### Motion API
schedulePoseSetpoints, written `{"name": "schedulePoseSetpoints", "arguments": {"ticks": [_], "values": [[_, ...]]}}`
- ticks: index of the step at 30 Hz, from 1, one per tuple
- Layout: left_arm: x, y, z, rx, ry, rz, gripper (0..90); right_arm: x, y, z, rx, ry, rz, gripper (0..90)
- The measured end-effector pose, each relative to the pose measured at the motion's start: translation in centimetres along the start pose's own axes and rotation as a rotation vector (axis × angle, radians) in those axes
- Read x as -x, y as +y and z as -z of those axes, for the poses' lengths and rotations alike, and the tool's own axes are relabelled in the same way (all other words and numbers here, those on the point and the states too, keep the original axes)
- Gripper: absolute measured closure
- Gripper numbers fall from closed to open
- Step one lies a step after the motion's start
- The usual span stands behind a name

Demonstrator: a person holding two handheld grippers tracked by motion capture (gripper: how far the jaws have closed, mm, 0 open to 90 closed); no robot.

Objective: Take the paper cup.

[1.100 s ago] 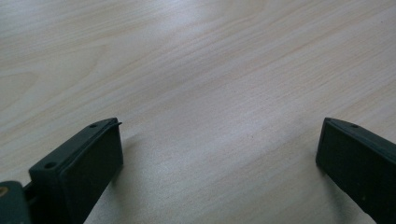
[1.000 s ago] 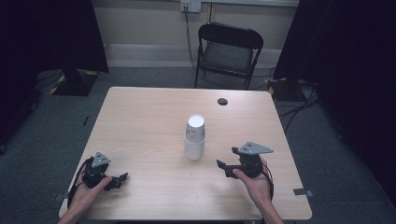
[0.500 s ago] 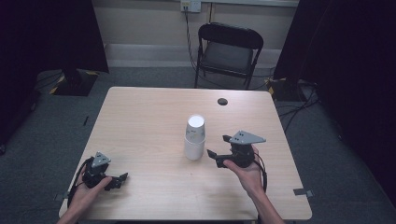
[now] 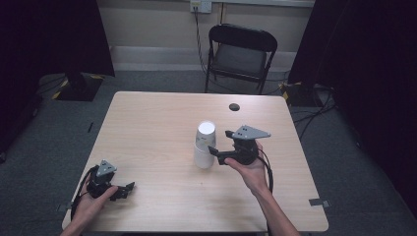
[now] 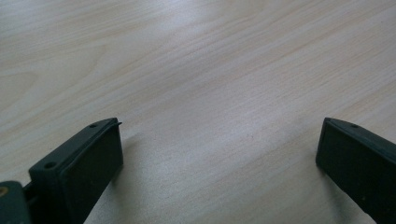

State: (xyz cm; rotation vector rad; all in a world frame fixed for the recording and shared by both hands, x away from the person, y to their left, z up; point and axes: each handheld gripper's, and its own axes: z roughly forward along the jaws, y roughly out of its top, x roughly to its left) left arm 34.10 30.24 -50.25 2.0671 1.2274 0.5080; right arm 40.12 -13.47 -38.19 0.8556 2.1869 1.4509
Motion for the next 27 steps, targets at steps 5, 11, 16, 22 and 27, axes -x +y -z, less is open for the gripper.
{"name": "schedulePoseSetpoints", "arguments": {"ticks": [5,11,16,22,27], "values": [[0.0,0.0,0.0,-0.001,0.003,0.001,0.1,-0.1,1.2,-1.1,0.024,0.016,-0.009,14.7],[0.0,0.0,0.0,-0.001,0.003,0.001,0.1,0.0,1.9,-2.8,0.024,0.037,-0.002,15.1],[0.0,0.0,0.0,-0.001,0.002,0.001,0.1,0.3,1.9,-4.0,0.031,0.050,0.003,20.0],[0.0,0.0,0.0,-0.001,0.001,0.001,0.0,0.5,1.3,-4.7,0.051,0.063,-0.008,22.9],[0.0,0.0,0.0,-0.001,-0.002,0.000,0.0,0.5,1.0,-5.3,0.048,0.073,-0.015,26.0]]}}
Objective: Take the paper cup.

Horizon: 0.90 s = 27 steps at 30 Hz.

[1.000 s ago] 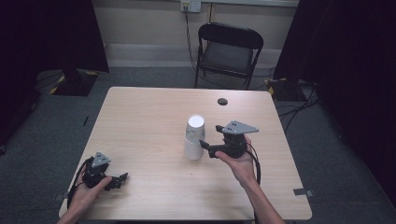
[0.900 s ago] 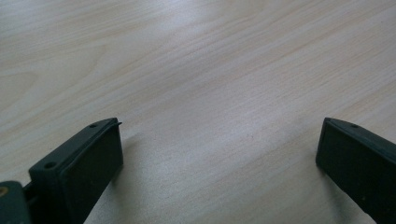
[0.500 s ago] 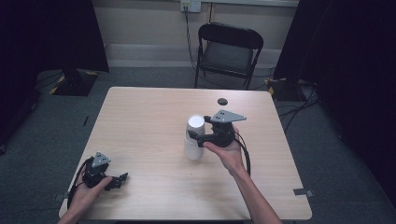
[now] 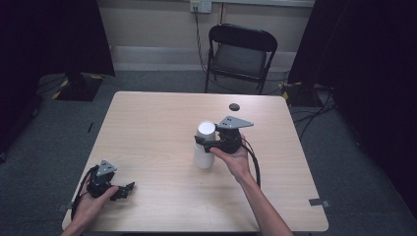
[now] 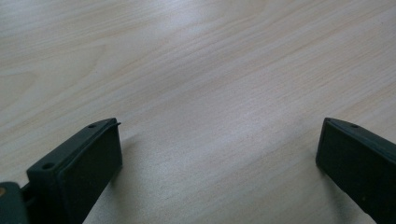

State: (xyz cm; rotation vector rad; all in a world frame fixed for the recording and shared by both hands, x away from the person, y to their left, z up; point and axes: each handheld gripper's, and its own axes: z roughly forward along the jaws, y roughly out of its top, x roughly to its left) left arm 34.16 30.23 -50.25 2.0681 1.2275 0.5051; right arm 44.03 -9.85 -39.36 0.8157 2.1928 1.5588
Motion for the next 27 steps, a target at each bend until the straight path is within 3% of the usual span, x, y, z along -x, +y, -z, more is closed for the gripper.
{"name": "schedulePoseSetpoints", "arguments": {"ticks": [11,27], "values": [[0.03,0.02,-0.05,0.003,0.001,0.005,0.0,0.18,-0.57,-0.34,-0.021,-0.008,-0.005,29.4],[0.03,0.02,-0.05,0.003,0.001,0.005,0.0,0.00,-0.17,-0.09,-0.001,-0.015,0.009,30.7]]}}
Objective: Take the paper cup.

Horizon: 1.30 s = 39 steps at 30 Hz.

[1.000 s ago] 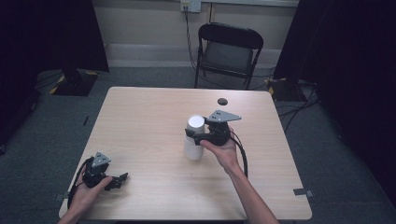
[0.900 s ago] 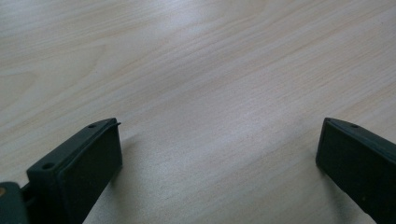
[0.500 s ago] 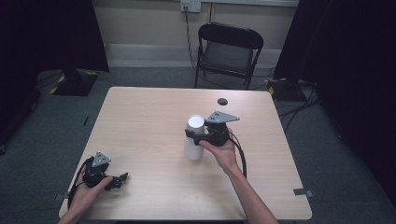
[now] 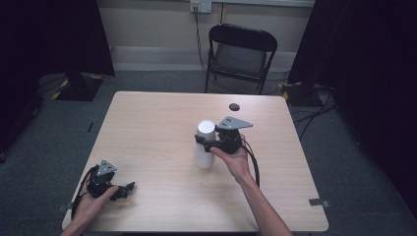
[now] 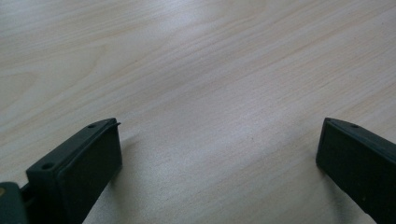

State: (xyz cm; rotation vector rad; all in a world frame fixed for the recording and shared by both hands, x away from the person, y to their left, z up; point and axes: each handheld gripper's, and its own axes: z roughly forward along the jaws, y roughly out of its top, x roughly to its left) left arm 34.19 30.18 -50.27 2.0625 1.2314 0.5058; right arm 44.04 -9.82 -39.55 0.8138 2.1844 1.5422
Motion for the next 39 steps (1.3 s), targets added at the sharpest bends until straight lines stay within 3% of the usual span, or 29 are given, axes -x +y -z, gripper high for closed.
{"name": "schedulePoseSetpoints", "arguments": {"ticks": [39], "values": [[0.0,0.0,0.0,0.000,0.000,0.000,0.0,-0.1,2.5,0.9,0.091,-0.023,-0.023,31.7]]}}
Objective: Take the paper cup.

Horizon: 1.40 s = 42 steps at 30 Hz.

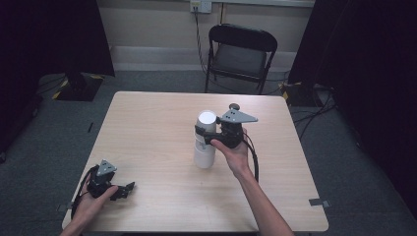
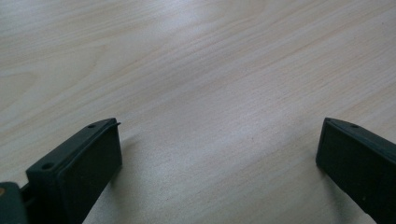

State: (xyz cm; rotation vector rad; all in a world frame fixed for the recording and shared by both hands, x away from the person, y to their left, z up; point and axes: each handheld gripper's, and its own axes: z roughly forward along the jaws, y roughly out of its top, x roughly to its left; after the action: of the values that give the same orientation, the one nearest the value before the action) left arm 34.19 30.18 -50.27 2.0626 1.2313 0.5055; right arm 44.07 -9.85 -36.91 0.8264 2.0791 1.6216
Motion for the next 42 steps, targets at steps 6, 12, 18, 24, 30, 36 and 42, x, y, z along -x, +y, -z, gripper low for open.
{"name": "schedulePoseSetpoints", "arguments": {"ticks": [6,12,18,24,30,36,42], "values": [[0.0,0.0,0.0,0.000,-0.001,0.000,0.0,0.1,0.7,0.1,0.000,0.013,-0.008,31.6],[0.0,0.0,0.0,0.000,-0.002,0.000,0.0,0.3,1.4,0.2,0.001,0.015,-0.013,31.6],[0.0,0.0,0.0,0.000,0.000,0.002,0.0,0.5,2.0,0.3,-0.005,0.009,-0.012,31.8],[0.0,0.1,0.0,-0.001,0.007,0.006,0.7,0.8,2.7,0.6,0.013,0.024,-0.038,32.0],[-0.3,0.1,0.3,0.000,0.006,0.007,6.1,1.0,3.6,1.1,0.024,0.013,-0.031,32.3],[-0.5,0.1,0.5,0.007,0.000,0.014,16.0,1.0,4.0,1.4,0.032,0.013,-0.035,32.6],[-0.7,0.4,0.9,0.006,-0.027,0.029,17.8,0.7,4.7,1.6,0.045,0.021,-0.027,33.0]]}}
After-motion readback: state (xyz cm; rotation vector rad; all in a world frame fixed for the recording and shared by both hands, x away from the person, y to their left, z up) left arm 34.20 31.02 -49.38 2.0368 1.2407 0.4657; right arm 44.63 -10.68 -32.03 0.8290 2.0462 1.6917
